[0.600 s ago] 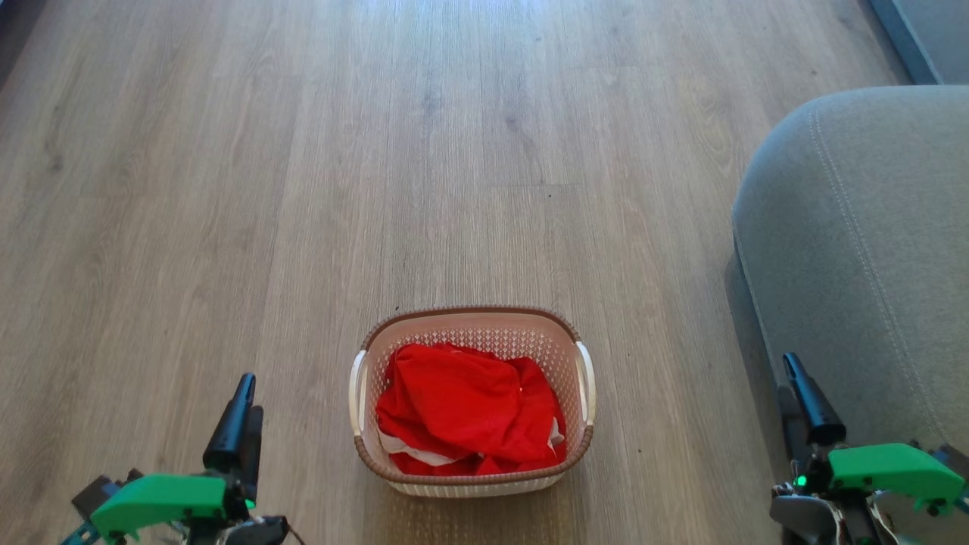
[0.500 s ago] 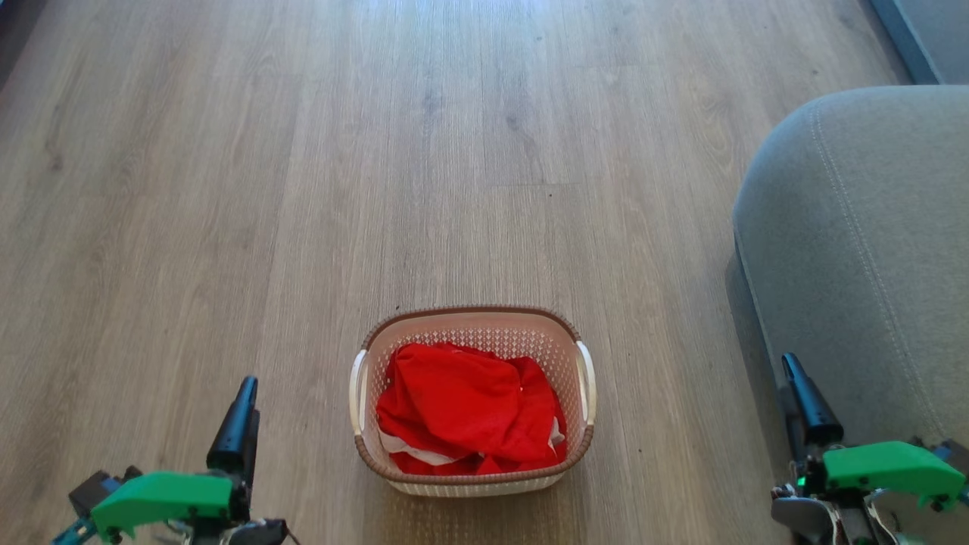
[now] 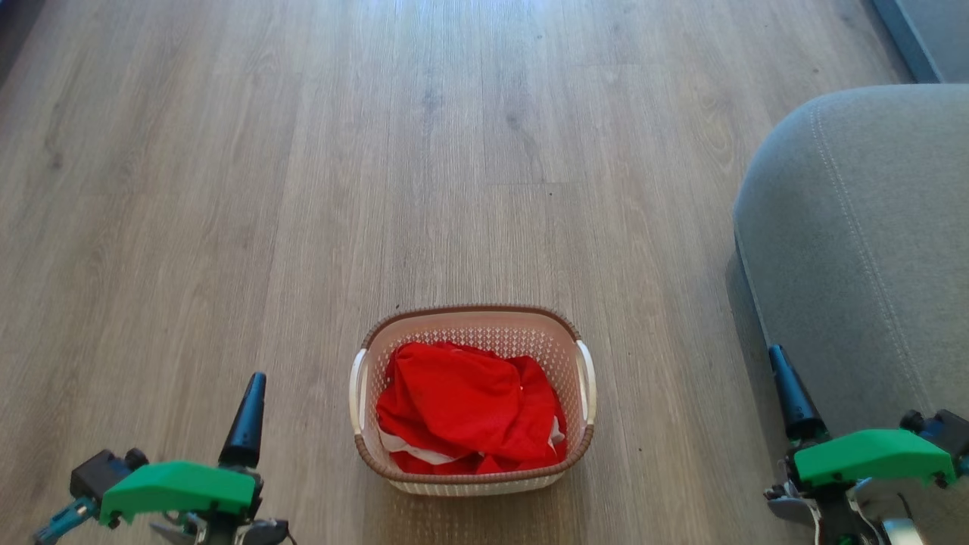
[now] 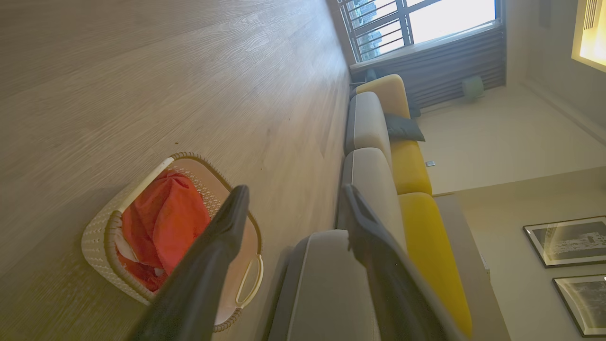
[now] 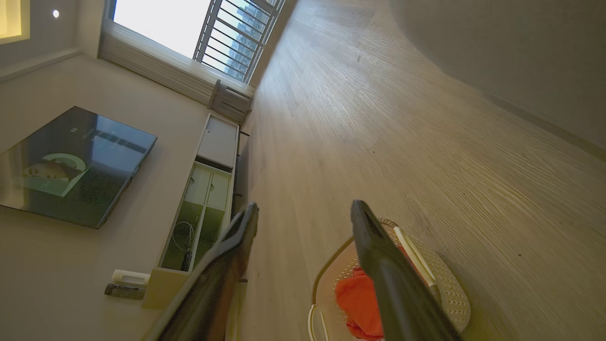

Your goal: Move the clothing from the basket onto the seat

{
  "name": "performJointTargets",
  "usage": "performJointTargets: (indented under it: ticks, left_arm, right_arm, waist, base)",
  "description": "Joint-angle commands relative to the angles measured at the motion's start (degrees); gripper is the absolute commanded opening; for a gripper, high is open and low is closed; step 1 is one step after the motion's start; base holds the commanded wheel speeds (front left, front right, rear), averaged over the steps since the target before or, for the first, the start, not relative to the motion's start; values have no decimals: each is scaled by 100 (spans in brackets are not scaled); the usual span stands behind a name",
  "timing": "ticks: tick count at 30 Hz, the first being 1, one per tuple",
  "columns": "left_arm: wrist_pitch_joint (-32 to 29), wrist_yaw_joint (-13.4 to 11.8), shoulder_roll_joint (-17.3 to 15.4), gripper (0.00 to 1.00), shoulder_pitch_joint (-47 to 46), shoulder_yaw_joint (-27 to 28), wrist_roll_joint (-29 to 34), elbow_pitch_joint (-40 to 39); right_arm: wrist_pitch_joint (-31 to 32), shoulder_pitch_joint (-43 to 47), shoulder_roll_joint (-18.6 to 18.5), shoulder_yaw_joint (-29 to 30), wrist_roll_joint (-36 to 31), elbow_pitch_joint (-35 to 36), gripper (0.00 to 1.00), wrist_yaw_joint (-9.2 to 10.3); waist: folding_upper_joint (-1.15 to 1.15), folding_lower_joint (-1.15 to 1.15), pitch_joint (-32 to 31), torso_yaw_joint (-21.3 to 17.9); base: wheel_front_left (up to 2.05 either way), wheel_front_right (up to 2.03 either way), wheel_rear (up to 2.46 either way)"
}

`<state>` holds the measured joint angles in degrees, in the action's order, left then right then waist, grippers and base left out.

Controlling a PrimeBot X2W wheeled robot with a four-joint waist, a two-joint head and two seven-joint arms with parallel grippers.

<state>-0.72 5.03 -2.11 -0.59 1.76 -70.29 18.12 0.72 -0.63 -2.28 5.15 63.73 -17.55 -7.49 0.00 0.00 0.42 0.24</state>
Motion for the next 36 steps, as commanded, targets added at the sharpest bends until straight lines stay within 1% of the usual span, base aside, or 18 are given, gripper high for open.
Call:
performJointTargets:
  ticks: [1, 25, 36]
  left_arm:
    - [89, -11, -37, 100, -283, 24, 197, -216]
    - [491, -136, -47, 100, -296, -109, 1753, -294]
    - [676, -192, -52, 100, -311, -130, 2467, -322]
  right_arm:
    - [-78, -314, -60, -51, -227, 230, 100, -1]
    - [-483, -366, -75, -212, -2051, 313, 100, -1]
    - [-669, -393, -173, -436, -2845, 238, 100, -1]
  waist:
    - [0, 0, 0, 3]
    - [0, 0, 17, 19]
    - [0, 0, 27, 32]
  base:
    - [0, 0, 0]
    - [0, 0, 0]
    - [0, 0, 0]
